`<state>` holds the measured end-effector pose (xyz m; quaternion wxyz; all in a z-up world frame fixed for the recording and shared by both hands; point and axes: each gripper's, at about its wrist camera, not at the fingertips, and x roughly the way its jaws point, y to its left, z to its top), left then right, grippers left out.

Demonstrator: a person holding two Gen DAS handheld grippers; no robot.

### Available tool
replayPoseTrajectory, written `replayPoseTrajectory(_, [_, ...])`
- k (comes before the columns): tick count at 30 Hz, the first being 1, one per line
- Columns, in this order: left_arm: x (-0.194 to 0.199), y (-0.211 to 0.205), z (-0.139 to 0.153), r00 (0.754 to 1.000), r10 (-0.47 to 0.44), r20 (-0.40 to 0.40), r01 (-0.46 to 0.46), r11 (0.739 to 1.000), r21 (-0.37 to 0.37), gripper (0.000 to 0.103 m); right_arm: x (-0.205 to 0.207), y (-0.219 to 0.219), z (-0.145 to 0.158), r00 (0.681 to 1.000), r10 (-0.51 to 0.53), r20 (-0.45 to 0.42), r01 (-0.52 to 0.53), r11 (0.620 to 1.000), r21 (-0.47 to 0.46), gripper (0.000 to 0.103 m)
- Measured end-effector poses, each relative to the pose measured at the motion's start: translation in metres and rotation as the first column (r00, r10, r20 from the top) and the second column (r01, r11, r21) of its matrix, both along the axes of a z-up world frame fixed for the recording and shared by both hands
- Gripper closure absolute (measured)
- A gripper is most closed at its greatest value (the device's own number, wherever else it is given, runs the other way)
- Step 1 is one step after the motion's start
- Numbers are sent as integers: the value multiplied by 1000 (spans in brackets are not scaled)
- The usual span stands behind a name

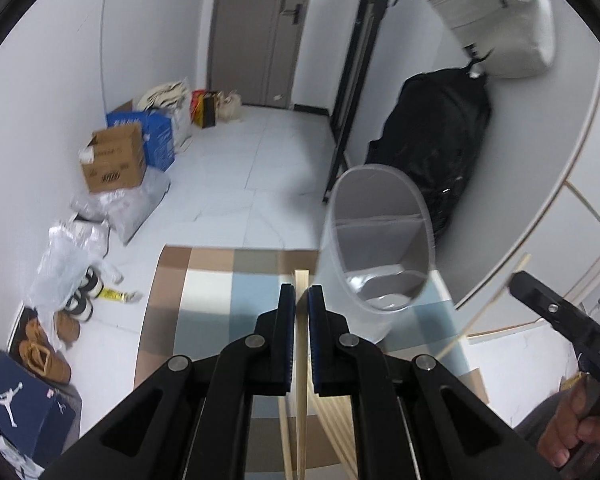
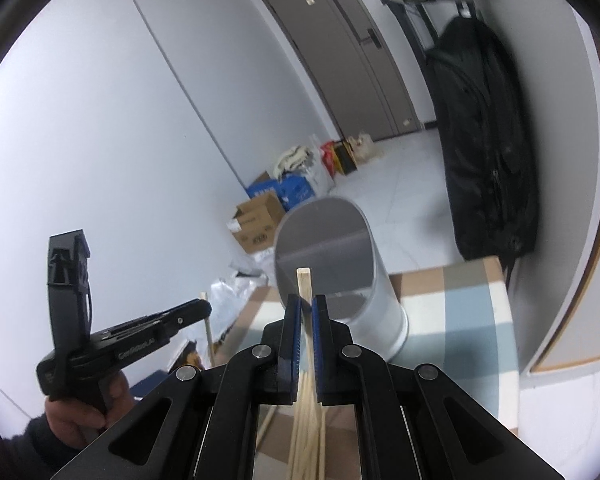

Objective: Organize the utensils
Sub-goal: 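Raise both tools with their chopsticks and carry them over the utensil holder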

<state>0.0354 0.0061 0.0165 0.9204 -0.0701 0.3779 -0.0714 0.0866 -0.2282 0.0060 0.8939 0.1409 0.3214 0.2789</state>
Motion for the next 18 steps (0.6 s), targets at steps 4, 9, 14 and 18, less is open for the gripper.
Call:
replayPoseTrajectory(4, [-4, -4, 24, 998, -28, 51, 28, 1000, 2, 100, -2, 2, 19, 999, 1, 41, -1, 1000, 4, 98])
replayPoseTrajectory(9, [2, -4, 61, 988, -28, 149, 34, 999, -41, 100, 1, 8, 50, 994, 19, 105, -19, 1000, -1, 98])
replayPoseTrajectory(14, [19, -2, 93, 961, 0, 278, 22, 997, -75, 100, 21, 11, 83, 989, 23, 147, -24, 1000, 3, 98])
replayPoseTrajectory(18, [40, -7, 107, 933, 14, 360, 8, 998, -59, 100, 44, 13, 101, 986, 5, 164, -5, 1000, -4, 98])
